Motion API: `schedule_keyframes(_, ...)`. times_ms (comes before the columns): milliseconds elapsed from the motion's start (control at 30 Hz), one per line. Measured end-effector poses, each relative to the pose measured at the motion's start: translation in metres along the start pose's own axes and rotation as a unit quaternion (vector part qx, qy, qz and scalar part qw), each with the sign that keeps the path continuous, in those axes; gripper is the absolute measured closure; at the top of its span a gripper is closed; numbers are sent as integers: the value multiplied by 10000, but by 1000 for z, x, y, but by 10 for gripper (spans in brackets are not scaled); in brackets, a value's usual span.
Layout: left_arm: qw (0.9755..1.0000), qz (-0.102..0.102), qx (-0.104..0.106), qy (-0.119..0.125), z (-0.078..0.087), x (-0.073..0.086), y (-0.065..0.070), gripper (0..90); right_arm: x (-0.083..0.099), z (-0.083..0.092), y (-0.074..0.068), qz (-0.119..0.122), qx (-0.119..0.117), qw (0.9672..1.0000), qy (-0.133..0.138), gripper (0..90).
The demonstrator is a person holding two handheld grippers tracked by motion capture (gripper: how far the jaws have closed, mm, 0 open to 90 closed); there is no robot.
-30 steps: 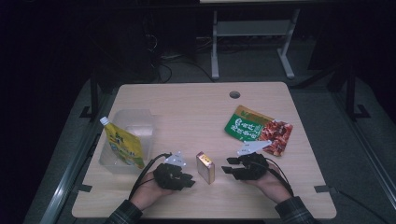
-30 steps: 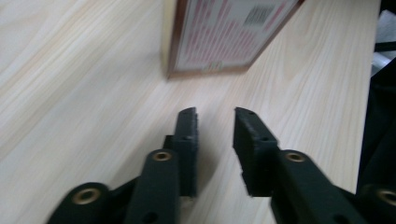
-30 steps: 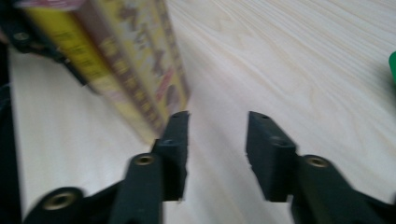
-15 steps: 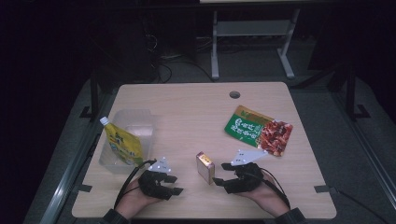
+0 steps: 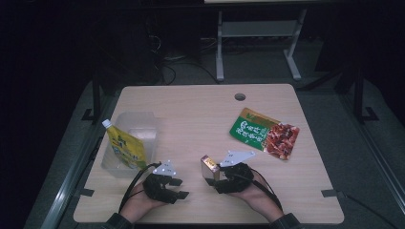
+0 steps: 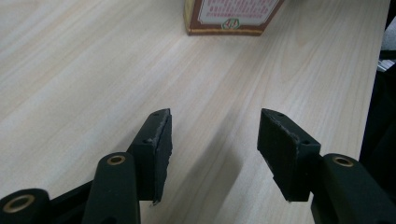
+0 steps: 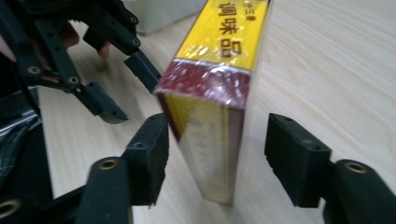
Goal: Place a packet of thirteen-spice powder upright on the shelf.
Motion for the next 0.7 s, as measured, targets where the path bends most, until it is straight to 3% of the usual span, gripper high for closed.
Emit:
schedule_keyframes(333, 9998, -152, -89, 103, 3, -3, -1, 418, -2, 6, 8, 89, 169, 9997, 123, 658)
schedule_keyframes(700, 9996, -188, -160, 148, 4, -4, -2, 374, -5, 13, 15, 267, 206, 9993, 177, 669)
Point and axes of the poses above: each handheld gripper's, and its own axes: z roughly backward along the jaws, x roughly out of its underside, y roughly to its right, the point moved 6 cm from there along -z, roughly forward along the jaws, and after that the axes turned 3 degrees about z, right-handed, at the moved point
